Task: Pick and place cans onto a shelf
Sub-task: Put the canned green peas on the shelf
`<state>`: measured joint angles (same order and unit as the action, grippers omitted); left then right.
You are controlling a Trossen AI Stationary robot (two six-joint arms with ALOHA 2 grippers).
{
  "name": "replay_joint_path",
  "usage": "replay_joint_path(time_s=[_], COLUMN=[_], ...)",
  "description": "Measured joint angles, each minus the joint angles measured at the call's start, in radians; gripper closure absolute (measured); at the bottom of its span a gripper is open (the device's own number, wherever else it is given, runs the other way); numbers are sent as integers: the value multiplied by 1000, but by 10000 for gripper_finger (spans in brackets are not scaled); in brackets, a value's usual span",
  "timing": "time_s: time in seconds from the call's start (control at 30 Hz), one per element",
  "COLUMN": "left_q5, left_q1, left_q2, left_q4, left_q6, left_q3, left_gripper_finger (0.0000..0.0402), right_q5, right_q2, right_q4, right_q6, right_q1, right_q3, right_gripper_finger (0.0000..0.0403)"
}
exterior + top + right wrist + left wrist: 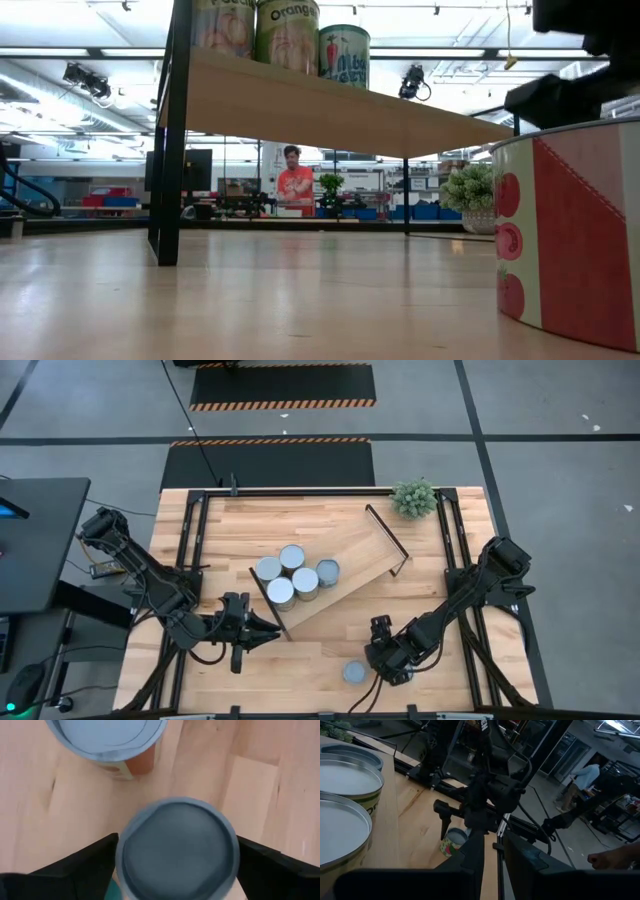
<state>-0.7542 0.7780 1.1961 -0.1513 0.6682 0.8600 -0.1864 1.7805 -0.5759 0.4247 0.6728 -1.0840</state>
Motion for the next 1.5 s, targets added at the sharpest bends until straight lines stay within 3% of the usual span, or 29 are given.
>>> replay_joint_path(time_s=[0.37, 0.67, 0.87, 1.17, 1.5], left_q5=[0, 0, 0, 0, -2], left_q1=[0, 0, 0, -17, -24], left_q2=[0, 0, 0, 0, 0], left_q4=[0, 3, 8, 8, 8], left_q6=[0, 1, 1, 1, 5], left_q3=[0, 0, 0, 0, 0], left_gripper_finger=[324, 324, 324, 324, 324], right_q5=[56, 88, 60, 56, 27], right_q2=[2, -46, -200, -396, -318], right_q4=[39, -198, -290, -305, -407], right_q6=[3, -120, -155, -235, -409], right_q1=[-55, -84, -145, -329, -506], right_q3=[32, -98, -106, -106, -289], right_gripper_finger=[111, 111, 111, 111, 111])
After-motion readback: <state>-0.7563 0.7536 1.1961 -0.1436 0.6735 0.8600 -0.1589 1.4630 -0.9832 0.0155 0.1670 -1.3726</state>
